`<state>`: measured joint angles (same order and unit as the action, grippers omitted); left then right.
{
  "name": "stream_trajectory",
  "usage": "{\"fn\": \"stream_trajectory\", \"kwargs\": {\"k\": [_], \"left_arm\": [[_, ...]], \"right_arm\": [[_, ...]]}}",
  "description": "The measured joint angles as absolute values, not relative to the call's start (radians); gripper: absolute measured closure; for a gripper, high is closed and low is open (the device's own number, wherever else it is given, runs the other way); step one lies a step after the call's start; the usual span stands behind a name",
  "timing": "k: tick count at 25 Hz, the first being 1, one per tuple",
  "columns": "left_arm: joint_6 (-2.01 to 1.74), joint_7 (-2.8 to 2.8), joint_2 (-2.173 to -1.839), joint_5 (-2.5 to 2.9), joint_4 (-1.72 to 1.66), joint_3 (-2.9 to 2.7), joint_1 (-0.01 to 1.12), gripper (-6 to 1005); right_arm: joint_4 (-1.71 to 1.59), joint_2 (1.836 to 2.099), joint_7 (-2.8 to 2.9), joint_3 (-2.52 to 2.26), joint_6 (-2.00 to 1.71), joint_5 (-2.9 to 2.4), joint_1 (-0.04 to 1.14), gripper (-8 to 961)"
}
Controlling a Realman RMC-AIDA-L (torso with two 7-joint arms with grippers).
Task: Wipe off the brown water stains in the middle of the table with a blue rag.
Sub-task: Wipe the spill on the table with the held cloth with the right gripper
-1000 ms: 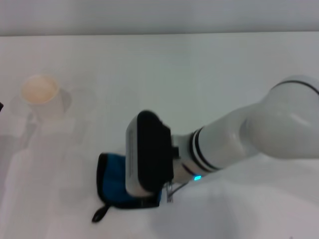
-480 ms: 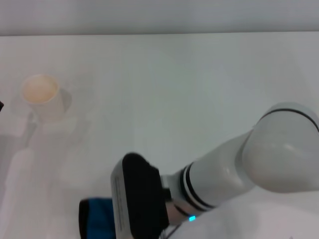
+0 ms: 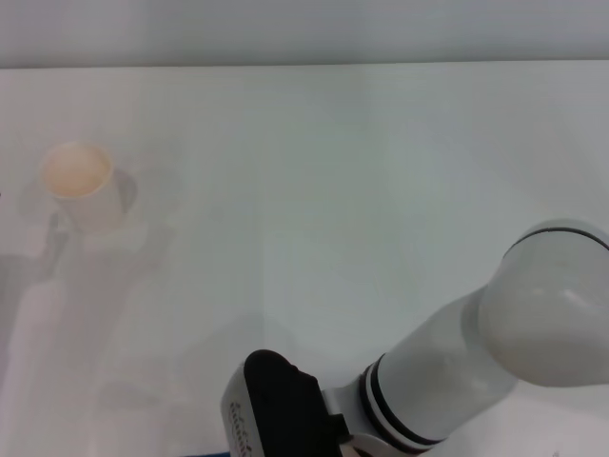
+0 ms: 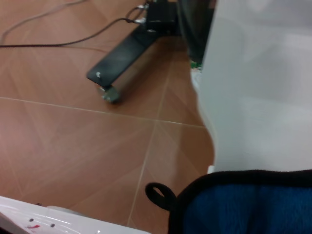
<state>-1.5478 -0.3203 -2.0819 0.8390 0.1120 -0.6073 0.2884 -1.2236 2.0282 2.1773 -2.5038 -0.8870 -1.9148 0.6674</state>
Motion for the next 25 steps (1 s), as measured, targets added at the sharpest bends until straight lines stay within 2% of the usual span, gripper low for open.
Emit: {"fn": "stream_trajectory", "kwargs": {"k": [25], "left_arm": [[-1.545,-0.336,-2.082,0.823,0.097,-0.607,0.288,106]], "right_arm": [[-1.032,2.022,2.141,-2.173,-0.755,-2.041,0.647,909]]}}
